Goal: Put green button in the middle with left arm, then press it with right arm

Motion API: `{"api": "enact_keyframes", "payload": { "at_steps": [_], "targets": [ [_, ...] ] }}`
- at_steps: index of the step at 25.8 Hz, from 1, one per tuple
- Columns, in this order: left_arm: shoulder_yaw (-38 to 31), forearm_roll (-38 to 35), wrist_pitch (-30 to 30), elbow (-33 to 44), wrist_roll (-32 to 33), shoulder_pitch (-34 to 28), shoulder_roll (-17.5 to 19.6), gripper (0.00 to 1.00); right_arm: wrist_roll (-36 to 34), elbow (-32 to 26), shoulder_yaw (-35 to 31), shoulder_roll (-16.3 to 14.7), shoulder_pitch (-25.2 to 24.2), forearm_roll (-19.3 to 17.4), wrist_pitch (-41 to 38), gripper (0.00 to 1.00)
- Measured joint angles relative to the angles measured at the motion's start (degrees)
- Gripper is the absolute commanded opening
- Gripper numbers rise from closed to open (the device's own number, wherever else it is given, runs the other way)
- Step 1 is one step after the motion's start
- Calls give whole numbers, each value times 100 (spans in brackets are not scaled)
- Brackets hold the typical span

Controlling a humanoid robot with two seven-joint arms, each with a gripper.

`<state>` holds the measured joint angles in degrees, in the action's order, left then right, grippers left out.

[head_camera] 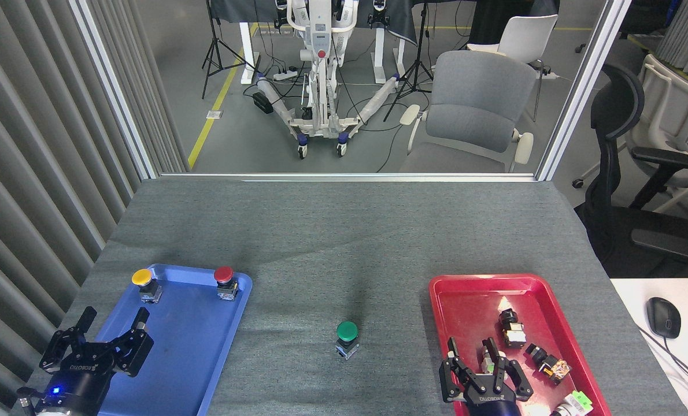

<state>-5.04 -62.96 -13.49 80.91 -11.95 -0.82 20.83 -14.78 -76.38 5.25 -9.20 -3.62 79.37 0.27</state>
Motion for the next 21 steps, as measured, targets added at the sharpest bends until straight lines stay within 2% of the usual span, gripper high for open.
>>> {"api": "enact_keyframes", "payload": {
  "at_steps": [8,14,21],
  "targets": [
    [18,-39,-66,-46,-17,10,-34,100,11,-554,-315,-130,-449,-19,-80,100],
    [21,-41,-66,-54,-54,11,-39,100,118,-732,-443,-327,-491,-34,-32,100],
    [21,-42,-58,-57,-61,8,-45,100,224,-967,-463,-363,-441,-71,22,100]
  ]
}}
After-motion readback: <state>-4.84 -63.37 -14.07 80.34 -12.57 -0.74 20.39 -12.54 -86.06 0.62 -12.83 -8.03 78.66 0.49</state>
